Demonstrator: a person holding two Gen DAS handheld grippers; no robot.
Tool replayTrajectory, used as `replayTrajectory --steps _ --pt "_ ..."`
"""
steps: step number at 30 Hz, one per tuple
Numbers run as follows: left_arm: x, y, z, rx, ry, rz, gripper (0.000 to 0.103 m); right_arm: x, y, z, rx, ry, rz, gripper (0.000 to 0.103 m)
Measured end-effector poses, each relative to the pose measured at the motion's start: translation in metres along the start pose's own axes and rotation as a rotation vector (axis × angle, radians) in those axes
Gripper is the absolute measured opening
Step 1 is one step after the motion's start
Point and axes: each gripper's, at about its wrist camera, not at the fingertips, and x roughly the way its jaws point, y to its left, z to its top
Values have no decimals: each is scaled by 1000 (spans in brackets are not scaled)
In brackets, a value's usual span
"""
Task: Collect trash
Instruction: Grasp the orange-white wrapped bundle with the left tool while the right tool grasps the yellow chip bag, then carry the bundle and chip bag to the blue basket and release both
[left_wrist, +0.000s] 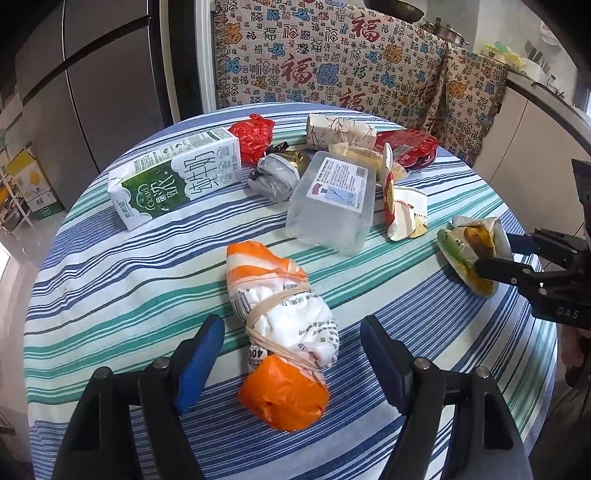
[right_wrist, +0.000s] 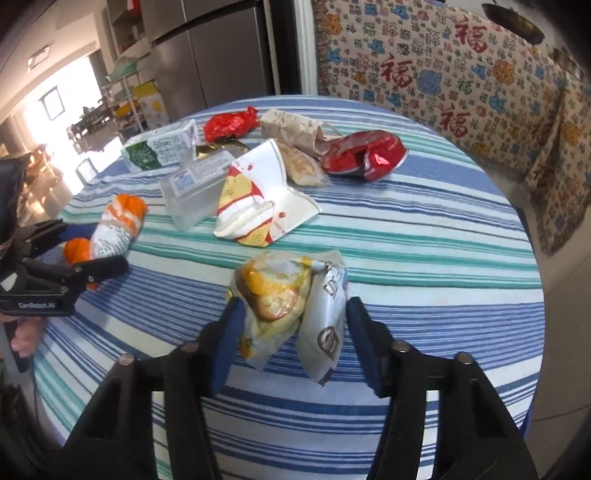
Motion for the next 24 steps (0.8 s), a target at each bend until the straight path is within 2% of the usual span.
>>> replayTrajectory --steps 1,2,4,7,14,24 --pt "-1 -1 0 5 -5 -6 47 -3 -4 -1 27 -5 32 35" --pt "-1 -1 -1 11 0 -8 47 -6 -6 -1 53 -8 52 33" --pt "-2 -1 -3 15 -8 -13 47 -13 -8 -3 60 -20 32 27" --pt "-5 -2 -5 6 -21 -20 46 -23 -14 -6 103 -38 50 25" --pt "-23 -17 -3 -1 -48 -66 46 -44 -23 -11 148 -69 62 25" --pt "-30 -78 11 62 -75 -143 46 -66 -43 -25 201 -95 24 25"
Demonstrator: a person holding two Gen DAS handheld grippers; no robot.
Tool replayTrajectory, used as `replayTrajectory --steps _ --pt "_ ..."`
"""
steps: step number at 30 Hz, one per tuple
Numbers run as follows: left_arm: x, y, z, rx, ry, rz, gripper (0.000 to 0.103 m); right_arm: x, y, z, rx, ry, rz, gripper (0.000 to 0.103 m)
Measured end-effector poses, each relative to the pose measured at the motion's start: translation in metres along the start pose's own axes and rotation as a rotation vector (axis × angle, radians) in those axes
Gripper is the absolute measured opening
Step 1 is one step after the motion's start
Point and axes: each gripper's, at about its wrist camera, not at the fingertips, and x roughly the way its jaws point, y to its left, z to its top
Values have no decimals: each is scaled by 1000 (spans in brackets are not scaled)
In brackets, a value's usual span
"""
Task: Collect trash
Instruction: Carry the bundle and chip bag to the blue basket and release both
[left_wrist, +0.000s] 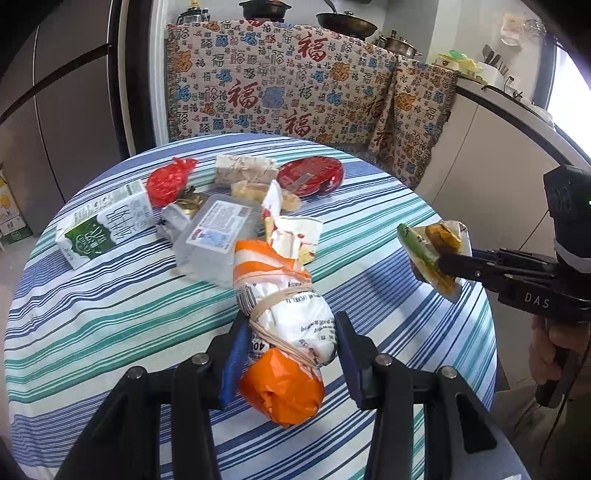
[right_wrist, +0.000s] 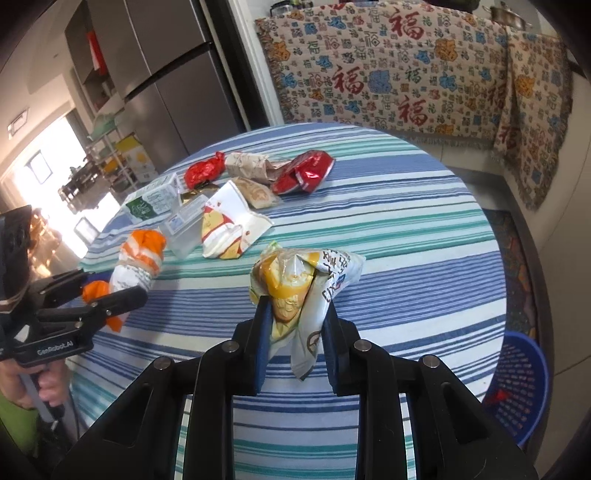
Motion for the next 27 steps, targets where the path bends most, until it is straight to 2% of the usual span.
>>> replayTrajectory --steps 8,13,20,27 --pt "17 -47 10 56 7 -57 46 -20 -26 -9 43 -21 -33 25" --pt "28 -81 18 97 16 -96 46 -44 -56 -12 105 -57 -59 25" --pt "43 -143 41 157 17 -181 46 -93 -123 -19 209 -101 -174 25" --pt "70 -225 54 238 36 -290 46 -128 -186 -43 279 -75 -307 25"
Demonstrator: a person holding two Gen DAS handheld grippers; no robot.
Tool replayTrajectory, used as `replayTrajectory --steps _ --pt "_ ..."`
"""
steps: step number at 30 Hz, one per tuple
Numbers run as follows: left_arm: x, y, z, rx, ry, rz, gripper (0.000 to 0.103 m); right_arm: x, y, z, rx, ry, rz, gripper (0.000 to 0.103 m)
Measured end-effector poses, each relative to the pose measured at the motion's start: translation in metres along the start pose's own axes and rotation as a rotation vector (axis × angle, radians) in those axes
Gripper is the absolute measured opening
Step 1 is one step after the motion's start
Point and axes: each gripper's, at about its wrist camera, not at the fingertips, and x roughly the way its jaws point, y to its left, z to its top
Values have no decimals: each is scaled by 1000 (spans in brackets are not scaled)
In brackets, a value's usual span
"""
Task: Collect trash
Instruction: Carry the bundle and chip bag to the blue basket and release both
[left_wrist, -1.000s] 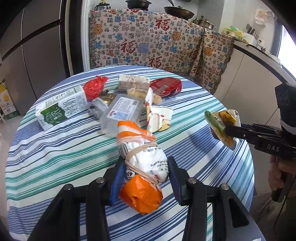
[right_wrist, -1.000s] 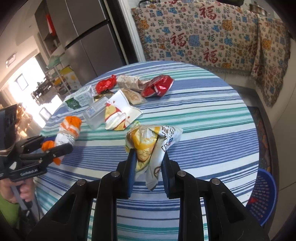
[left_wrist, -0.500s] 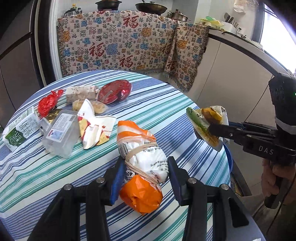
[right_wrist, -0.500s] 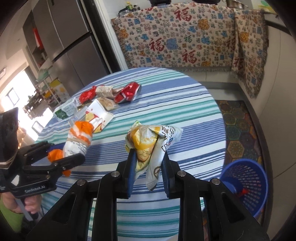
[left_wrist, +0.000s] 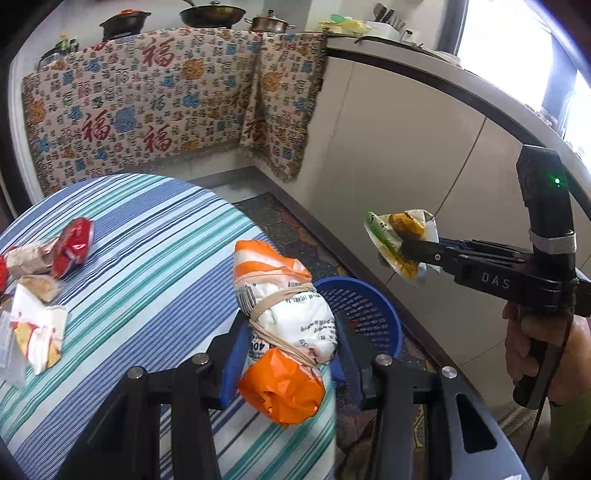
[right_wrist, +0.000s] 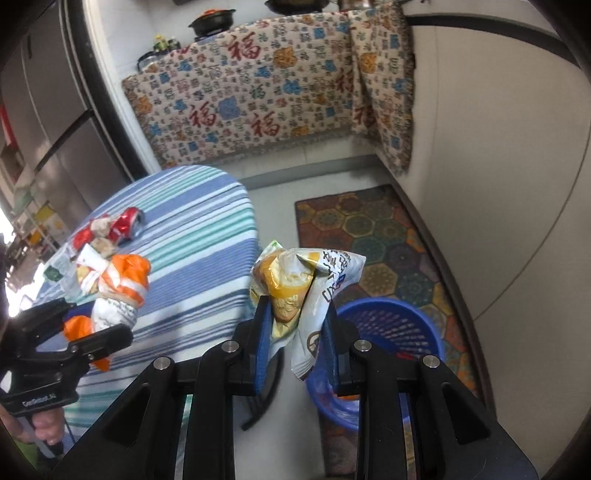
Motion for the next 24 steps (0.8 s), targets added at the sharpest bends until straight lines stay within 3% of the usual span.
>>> replayTrajectory --steps 10,17,24 --pt "89 -73 13 56 88 -99 46 27 -92 -24 113 58 -63 25" --pt "150 -87 5 87 160 -78 46 45 -125 -28 156 97 -72 25" --pt "181 -93 3 87 191 -80 46 47 -141 -31 190 106 -85 26"
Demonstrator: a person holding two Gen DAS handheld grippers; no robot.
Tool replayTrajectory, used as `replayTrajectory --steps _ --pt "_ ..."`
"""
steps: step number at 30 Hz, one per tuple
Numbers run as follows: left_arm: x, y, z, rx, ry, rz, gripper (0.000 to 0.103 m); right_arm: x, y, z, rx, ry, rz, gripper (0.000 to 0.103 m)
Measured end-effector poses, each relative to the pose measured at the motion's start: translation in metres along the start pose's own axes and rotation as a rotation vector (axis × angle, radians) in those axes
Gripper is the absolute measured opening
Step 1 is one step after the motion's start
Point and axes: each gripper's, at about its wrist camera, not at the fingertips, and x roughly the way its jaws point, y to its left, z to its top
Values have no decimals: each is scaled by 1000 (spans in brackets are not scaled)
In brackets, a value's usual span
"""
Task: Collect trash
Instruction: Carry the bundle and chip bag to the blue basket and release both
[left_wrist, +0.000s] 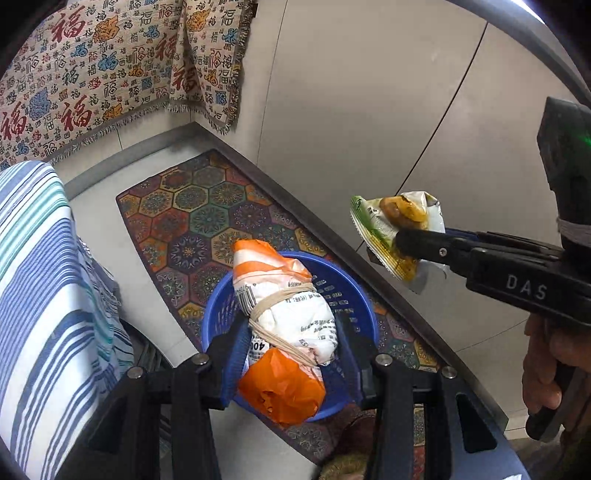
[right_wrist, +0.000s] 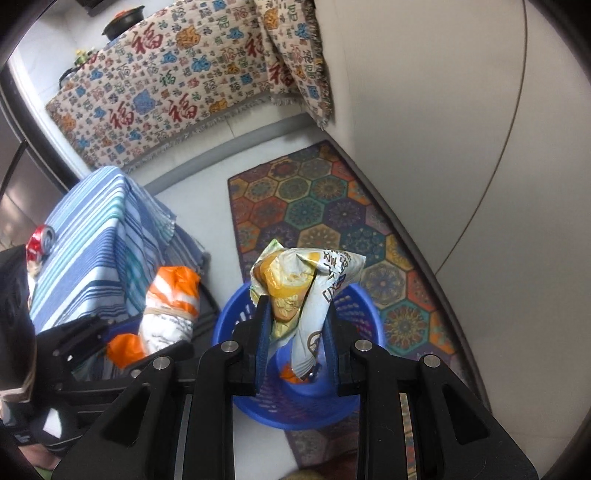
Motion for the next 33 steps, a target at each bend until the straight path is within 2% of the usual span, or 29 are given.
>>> replayTrajectory --steps 8,11,12,13,14,16,20,23,25,26,31,33 --pt "21 -3 4 33 21 12 46 2 1 0 25 10 -4 27" --pt "30 -6 2 52 28 19 46 5 0 1 47 5 6 31" --pt "35 -7 2 59 40 14 48 4 0 1 54 0 10 37" --pt "39 -7 2 61 51 9 52 4 -2 1 62 -5 14 48" --pt "44 -6 1 64 61 11 56 3 -3 2 73 -15 11 52" --pt "51 -7 -2 69 58 23 71 -3 -6 3 94 -39 0 54" --pt "54 -4 0 53 53 34 72 -18 -10 8 124 -114 -26 60" --pt "40 -3 1 30 25 27 72 -28 -7 12 117 -164 -50 68" --pt "23 -4 3 17 4 21 72 -33 -1 15 100 -198 -82 79" --pt "12 -5 3 12 -7 17 72 -36 3 17 89 -215 -98 81" --pt "-63 -6 -6 8 -88 14 72 -49 24 24 38 -283 -141 95" --pt "-94 0 -14 3 -116 23 72 -52 39 26 5 -300 -135 96"
